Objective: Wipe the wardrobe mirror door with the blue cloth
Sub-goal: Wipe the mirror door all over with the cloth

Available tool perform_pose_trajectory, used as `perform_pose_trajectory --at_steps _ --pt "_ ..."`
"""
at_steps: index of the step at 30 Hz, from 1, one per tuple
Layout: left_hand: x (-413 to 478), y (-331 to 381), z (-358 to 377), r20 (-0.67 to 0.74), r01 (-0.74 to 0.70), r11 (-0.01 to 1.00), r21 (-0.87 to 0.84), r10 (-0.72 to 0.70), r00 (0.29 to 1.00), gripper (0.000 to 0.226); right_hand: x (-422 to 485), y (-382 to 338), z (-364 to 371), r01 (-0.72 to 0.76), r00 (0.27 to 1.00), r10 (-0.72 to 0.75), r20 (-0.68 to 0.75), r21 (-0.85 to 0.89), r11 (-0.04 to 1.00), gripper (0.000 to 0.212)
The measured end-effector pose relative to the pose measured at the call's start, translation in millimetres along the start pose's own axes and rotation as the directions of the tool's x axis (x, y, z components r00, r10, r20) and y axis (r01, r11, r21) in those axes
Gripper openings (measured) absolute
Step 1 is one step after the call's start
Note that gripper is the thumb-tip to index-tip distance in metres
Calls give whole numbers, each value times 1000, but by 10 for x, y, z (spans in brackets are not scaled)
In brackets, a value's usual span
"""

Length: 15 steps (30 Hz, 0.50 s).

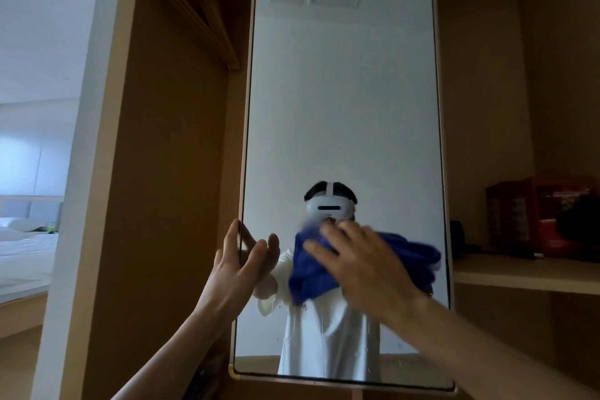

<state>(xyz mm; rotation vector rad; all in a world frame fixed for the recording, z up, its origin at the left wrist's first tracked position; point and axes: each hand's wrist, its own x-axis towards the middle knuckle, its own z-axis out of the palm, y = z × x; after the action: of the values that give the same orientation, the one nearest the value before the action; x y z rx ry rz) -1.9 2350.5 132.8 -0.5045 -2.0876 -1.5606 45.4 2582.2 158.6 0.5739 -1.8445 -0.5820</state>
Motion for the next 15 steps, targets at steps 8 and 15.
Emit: perform_pose_trajectory --at_steps 8,15 --pt "-51 -68 41 -12 9 1000 22 -9 1000 108 150 540 -194 -229 971 227 -68 -15 973 65" --pt "-28 -24 109 -2 27 997 68 -27 1000 128 -413 -9 180 -44 996 41 83 32 999 81"
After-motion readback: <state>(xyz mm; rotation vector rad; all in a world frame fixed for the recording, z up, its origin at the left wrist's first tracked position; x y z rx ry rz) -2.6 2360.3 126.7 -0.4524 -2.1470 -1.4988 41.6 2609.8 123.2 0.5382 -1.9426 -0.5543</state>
